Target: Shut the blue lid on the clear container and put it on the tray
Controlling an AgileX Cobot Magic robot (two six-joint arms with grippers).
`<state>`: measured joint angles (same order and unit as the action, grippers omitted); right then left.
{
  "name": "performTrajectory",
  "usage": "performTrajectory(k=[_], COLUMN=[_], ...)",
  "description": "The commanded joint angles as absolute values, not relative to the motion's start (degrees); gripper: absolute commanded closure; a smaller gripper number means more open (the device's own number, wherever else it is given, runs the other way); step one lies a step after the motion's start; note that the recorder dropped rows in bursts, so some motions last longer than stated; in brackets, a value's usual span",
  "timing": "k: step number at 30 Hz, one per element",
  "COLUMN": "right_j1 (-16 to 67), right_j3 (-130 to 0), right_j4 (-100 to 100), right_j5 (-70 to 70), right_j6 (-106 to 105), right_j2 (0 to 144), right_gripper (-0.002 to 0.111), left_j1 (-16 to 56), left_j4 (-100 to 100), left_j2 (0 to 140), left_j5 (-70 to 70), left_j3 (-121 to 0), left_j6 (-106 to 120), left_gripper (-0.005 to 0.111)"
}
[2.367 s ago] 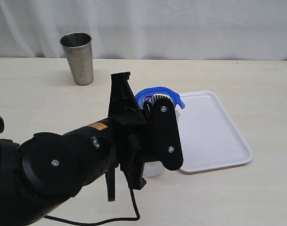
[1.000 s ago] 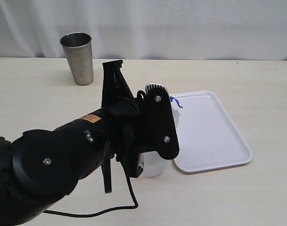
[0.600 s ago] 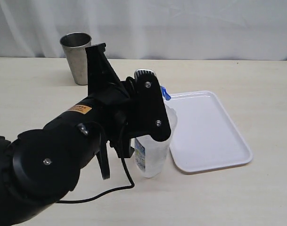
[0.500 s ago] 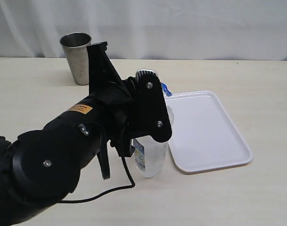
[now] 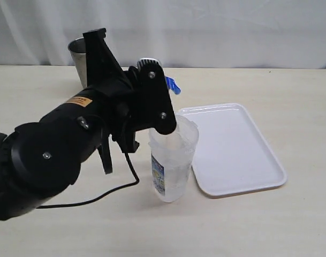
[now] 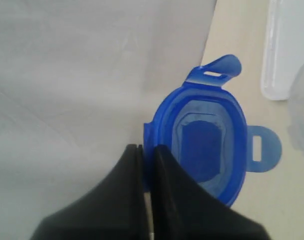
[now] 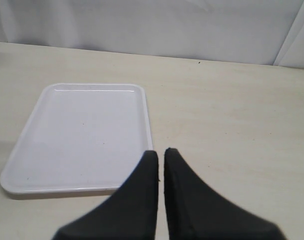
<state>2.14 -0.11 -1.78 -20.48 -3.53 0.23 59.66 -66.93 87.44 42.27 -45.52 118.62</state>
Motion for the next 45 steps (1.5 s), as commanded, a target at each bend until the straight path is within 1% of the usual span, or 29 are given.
performTrajectory(k=[1,3,9,11,15,18,19,24,30,35,45], right_j1=[1.9,1.9,1.9,1.9,1.9,1.9,1.9,1.9,1.9,1.9,1.9], right_j3=[0.0,0.0,0.0,0.0,0.0,0.0,0.0,0.0,0.0,0.0,0.0], right_j4=[-1.9,-1.9,-1.9,-1.9,-1.9,-1.9,-1.9,-1.9,-1.9,-1.9,-1.9], right_j5=[-20.3,-20.3,-20.3,-20.3,-20.3,-20.3,-20.3,-20.3,-20.3,-20.3,-20.3], right_j6=[-3.7,-3.7,-3.7,-3.7,-3.7,-3.7,-3.7,-3.7,-3.7,-3.7,-3.7], right_j2=[0.0,0.0,0.0,0.0,0.0,0.0,0.0,0.0,0.0,0.0,0.0], right_gripper=[0.104,0.104,0.104,0.104,0.104,0.104,0.104,0.104,0.104,0.104,0.104], left_j1=[57.9,58.1,64.4,64.9,65.0,64.8,63.6,60.0,61.0,63.3,63.3], left_j4=[-58.5,-55.7,-55.1,-55.2,-55.1,-55.1,-55.1,-56.3,-58.1,-59.2,-64.1], left_j2=[87.0,87.0,87.0,87.0,87.0,87.0,87.0,87.0,87.0,87.0,87.0], left_j5=[42.2,42.2,41.9,41.9,42.6,48.6,48.8,42.0,37.5,39.1,38.1], left_j3=[-45.4,-45.4,-45.4,-45.4,-45.4,-45.4,-45.4,-45.4,-45.4,-45.4,-45.4], left_j6=[111.9,110.6,111.5,111.5,111.5,110.7,110.7,110.7,110.7,111.5,114.3], left_gripper=[0.107,0.107,0.107,0.107,0.107,0.107,0.107,0.107,0.107,0.107,0.107])
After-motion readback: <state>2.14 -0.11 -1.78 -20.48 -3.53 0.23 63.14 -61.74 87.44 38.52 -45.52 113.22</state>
